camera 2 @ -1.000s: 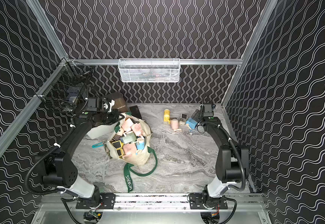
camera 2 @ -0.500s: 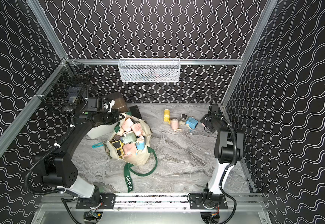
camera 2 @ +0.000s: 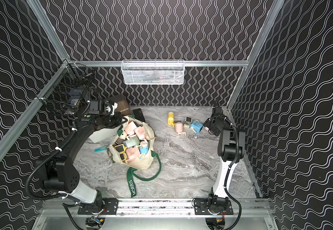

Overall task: Take out the pencil sharpeners from the tote bags
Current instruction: Place the pencil sharpener at the center of the board.

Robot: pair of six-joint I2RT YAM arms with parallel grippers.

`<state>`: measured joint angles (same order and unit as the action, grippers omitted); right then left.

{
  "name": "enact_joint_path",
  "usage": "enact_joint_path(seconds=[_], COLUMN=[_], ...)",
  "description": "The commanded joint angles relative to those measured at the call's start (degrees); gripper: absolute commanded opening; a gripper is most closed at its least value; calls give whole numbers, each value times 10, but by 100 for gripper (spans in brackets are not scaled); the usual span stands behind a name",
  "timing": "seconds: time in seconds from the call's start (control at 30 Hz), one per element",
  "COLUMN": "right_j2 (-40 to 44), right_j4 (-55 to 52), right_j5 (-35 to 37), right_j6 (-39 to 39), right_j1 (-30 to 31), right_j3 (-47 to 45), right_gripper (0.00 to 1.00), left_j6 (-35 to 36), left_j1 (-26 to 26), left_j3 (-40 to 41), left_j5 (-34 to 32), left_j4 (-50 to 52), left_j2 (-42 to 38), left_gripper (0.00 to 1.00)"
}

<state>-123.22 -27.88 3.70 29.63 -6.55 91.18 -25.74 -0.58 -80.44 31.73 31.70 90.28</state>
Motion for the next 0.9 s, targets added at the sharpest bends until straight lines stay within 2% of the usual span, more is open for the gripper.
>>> enact_joint_path(seconds=[0.0,0.23,0.4,0.73,0.87], right_j2=[-14,-27,-14,56,133], right_j4=[-18,-22,-28,-32,-26], right_j5=[-22,-28,-23,2,23], right_j6=[-14,-33,-35,-9,4], right_j1=[10,38,50,64,74], right_j3=[16,28,23,-20,-57], right_gripper=[86,90,97,100,100], left_j6=[0,0,-2,1,3], left_j1=[0,0,0,-1,-1], left_j3=[1,2,4,-3,-6], left_j5=[8,8,10,6,4], left_j4=[19,19,16,21,27], left_j2=[0,0,-1,10,19], left_gripper=[0,0,0,0,0])
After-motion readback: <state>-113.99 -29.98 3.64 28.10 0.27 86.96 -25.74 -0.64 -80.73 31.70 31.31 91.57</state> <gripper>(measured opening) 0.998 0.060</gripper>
